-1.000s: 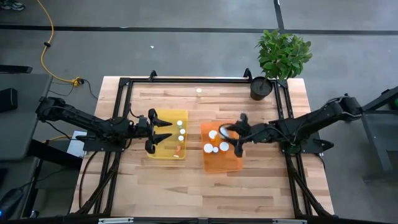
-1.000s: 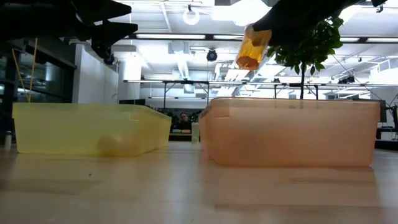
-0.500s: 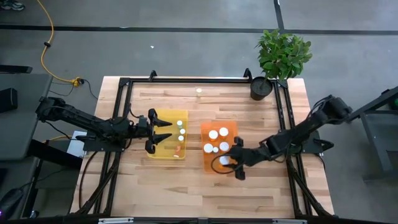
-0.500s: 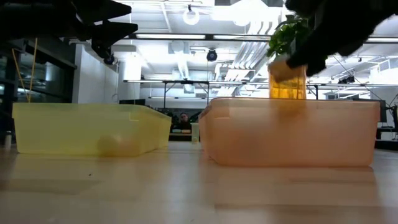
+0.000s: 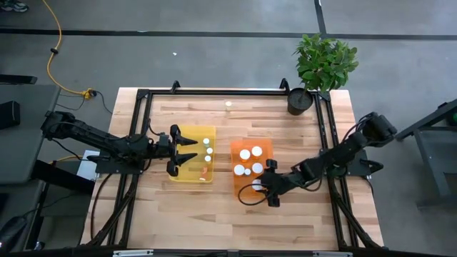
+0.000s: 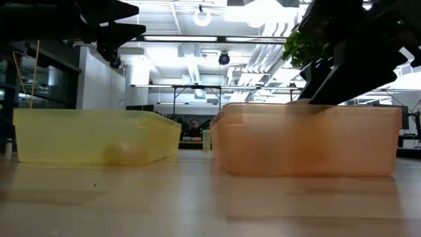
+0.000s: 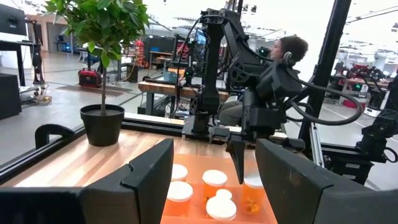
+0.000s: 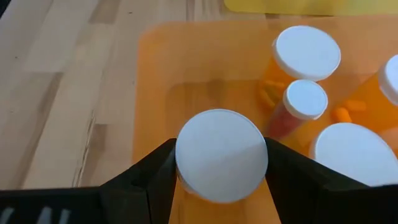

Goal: Pick and place medicine bottles into bin by pill shape (circle, oval)
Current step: Put the orange bottle pill into the yellow bin, then put the orange bottle pill into the orange bin

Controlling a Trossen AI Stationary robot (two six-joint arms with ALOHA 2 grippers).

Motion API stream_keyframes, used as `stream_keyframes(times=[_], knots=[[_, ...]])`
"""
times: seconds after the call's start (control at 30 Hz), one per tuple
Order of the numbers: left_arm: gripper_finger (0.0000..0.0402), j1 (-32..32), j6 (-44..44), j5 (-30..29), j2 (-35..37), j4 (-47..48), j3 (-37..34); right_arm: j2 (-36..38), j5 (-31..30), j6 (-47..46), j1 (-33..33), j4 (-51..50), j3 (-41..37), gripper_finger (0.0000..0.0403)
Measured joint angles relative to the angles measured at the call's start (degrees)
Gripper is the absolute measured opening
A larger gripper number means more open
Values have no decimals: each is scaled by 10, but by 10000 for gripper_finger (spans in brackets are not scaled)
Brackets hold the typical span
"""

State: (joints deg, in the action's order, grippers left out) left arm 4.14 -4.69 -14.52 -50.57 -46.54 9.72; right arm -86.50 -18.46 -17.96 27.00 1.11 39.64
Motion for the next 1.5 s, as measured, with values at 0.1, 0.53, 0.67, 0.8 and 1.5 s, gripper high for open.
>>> stream_keyframes(times=[0.1,0.53,0.67,0.8,1.5], knots=[[218,0,0,0,0,0,0,-3,0,-1,0,-1,0,195],[218,0,0,0,0,0,0,-3,5,-42,0,-4,0,230],[218,0,0,0,0,0,0,-3,-2,-37,0,-4,0,269],[218,0,0,0,0,0,0,0,-6,4,0,-26,22,290],[218,0,4,-27,0,1,0,83,-68,232,-164,605,-130,293]])
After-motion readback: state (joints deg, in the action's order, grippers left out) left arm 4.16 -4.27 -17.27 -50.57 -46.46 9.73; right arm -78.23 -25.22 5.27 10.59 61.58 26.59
